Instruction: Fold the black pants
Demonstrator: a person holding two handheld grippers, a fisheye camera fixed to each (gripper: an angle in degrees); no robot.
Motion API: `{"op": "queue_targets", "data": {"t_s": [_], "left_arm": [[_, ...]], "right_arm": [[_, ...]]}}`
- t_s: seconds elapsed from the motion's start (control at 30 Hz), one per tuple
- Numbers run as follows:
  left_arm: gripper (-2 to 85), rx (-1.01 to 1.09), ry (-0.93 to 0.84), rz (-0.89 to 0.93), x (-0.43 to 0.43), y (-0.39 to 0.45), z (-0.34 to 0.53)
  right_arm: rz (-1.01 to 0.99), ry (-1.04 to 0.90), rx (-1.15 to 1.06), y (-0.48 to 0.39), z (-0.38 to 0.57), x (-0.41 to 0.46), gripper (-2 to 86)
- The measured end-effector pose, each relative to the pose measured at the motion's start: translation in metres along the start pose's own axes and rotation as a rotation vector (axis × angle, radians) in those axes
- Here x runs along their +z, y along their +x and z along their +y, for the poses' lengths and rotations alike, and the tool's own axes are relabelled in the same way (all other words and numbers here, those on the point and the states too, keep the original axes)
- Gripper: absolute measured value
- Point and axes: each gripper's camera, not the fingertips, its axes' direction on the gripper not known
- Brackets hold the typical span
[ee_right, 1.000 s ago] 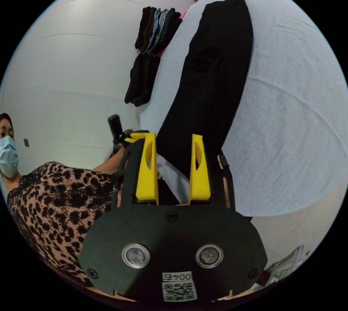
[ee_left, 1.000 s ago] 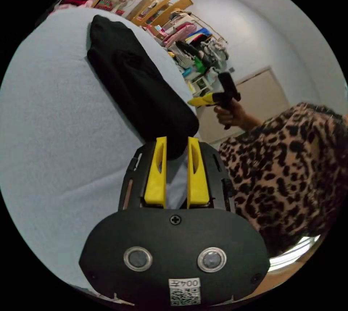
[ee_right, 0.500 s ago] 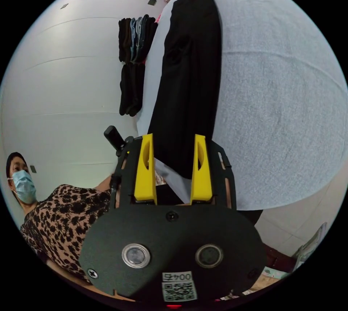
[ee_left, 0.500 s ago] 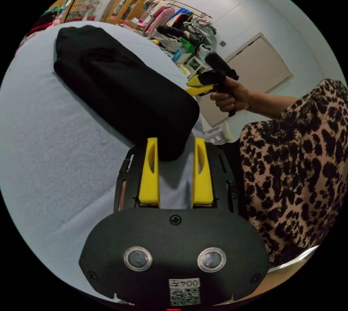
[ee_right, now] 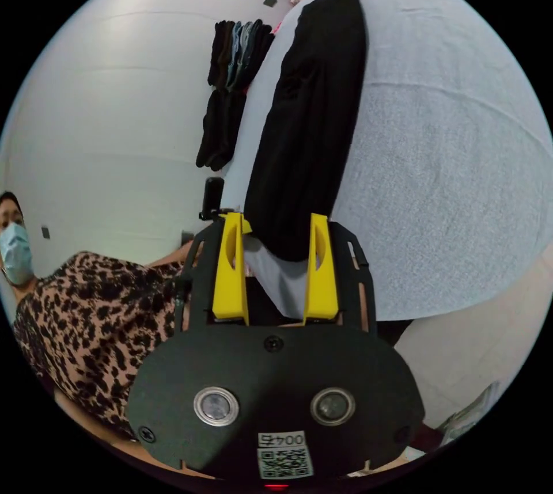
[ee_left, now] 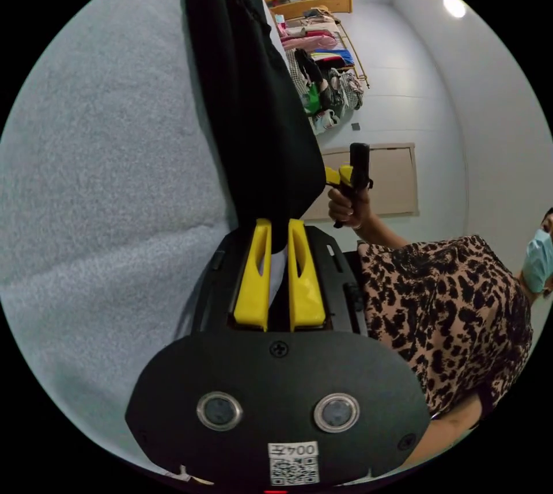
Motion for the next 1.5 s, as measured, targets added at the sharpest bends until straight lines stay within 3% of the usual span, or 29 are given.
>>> {"op": "queue_targets", "data": {"t_s": [0.23, 0.57, 0.7, 0.93, 1.07, 1.2, 1.33, 1.43, 1.5], "left_arm": [[2.8, 0.013, -0.061, -0.049, 0.003, 0.02, -0.036], [3.2, -0.004, -0.103, -0.082, 0.006, 0.035, -0.076], [3.5, -0.007, -0.109, -0.088, 0.007, 0.04, -0.087], [4.4, -0.001, -0.079, -0.084, 0.006, 0.046, -0.101], [5.1, 0.001, -0.065, -0.061, 0.006, 0.045, -0.109], [4.9, -0.006, -0.065, -0.031, 0.004, 0.049, -0.121], [3.6, 0.047, -0.066, -0.062, -0.016, 0.106, -0.14], [3.2, 0.022, -0.183, -0.205, 0.014, 0.1, -0.154], [3.1, -0.014, -0.225, -0.242, 0.033, 0.079, -0.158]], "right_arm": [[0.151, -0.11, -0.212, -0.045, 0.011, 0.02, 17.3], [0.197, -0.093, -0.353, -0.075, 0.001, -0.003, 16.2], [0.126, -0.038, -0.345, -0.072, -0.004, -0.022, 16.0], [0.036, -0.155, -0.297, -0.06, -0.02, 0.009, 14.2], [0.011, -0.111, -0.259, -0.051, -0.033, 0.013, 13.2], [-0.058, -0.136, -0.169, -0.045, -0.062, 0.024, 7.3], [0.061, -0.099, -0.16, -0.089, -0.067, 0.006, 5.5], [0.217, -0.193, -0.078, -0.067, -0.068, 0.049, 5.4], [0.148, -0.161, -0.04, -0.05, -0.068, 0.061, 5.3]]}}
